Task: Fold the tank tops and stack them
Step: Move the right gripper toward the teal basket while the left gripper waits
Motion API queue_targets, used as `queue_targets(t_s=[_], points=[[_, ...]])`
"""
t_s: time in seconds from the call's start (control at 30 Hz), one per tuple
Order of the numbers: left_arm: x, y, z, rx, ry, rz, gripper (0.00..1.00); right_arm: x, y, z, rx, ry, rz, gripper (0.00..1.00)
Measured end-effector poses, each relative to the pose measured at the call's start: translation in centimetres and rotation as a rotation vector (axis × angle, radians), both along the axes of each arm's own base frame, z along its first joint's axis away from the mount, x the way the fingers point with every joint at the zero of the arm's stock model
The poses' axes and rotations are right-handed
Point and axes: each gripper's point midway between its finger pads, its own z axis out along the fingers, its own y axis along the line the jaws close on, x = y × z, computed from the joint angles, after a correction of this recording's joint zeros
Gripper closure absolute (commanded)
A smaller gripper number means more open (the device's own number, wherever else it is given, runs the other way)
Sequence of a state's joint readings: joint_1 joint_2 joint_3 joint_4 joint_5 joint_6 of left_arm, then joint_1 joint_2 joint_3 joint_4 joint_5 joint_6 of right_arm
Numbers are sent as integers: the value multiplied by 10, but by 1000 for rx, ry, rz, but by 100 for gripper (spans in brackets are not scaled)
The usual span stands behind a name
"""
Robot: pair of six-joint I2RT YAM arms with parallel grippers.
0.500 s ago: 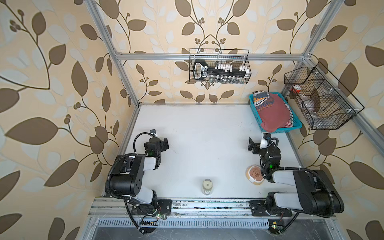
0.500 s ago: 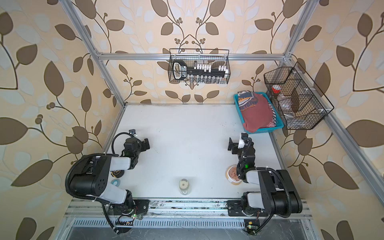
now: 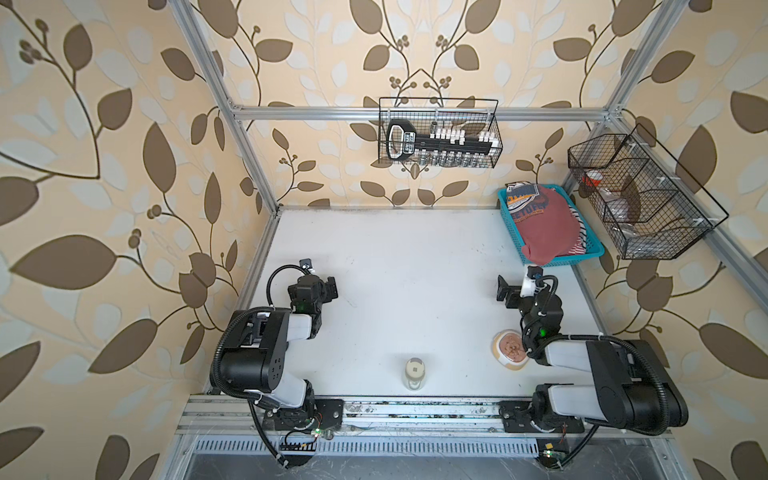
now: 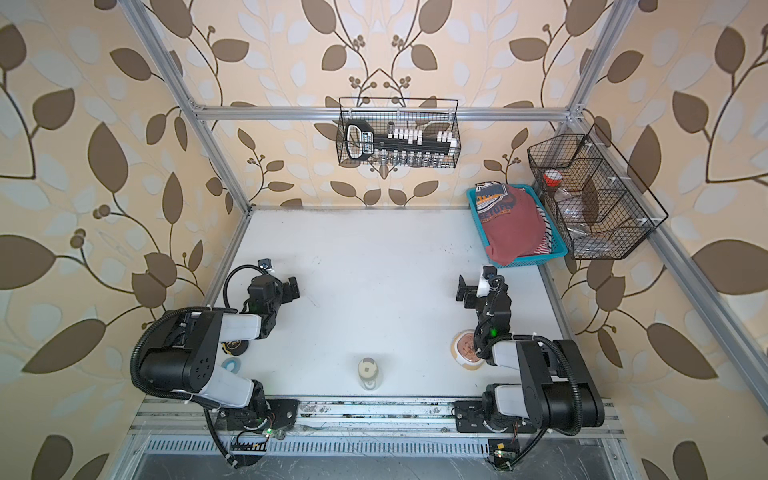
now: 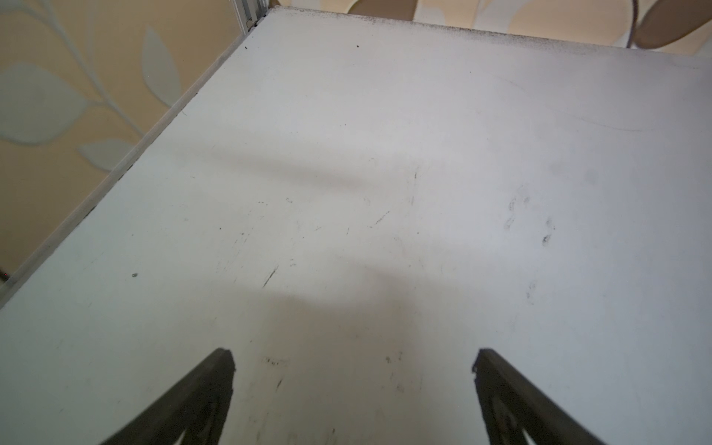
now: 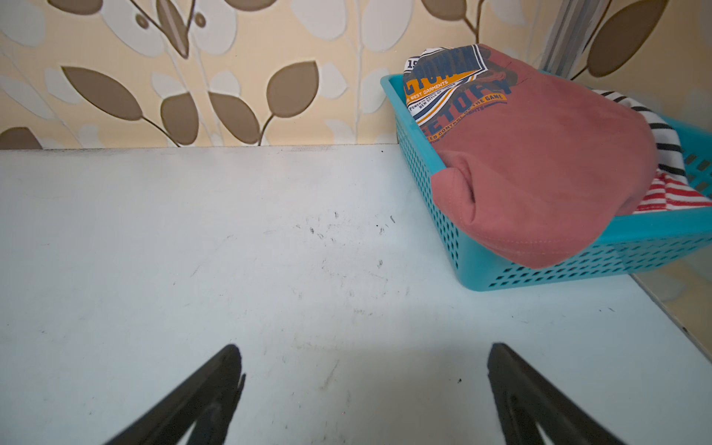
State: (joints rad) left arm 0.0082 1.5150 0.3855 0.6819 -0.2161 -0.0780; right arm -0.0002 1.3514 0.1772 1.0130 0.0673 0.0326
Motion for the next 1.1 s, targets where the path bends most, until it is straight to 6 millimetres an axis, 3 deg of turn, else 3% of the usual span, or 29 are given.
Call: queue_targets(t_s=[0.73,0.87,0.97,1.03,1.1], points=[[0,0,0,0,0,0,1,0,0,0,0,0,0,0],[0,0,0,6,2,-5,20,0,0,0,0,0,-1,6],[0,0,0,6,0,-6,24,0,-1,-2,-3,29,-14,10],[0,-2,0,8,24,-16,22,7,-4,7,-6,56,-32,11],[6,-3,5,5,75,-27,23,20,-6,34,-10,41,-47,13]])
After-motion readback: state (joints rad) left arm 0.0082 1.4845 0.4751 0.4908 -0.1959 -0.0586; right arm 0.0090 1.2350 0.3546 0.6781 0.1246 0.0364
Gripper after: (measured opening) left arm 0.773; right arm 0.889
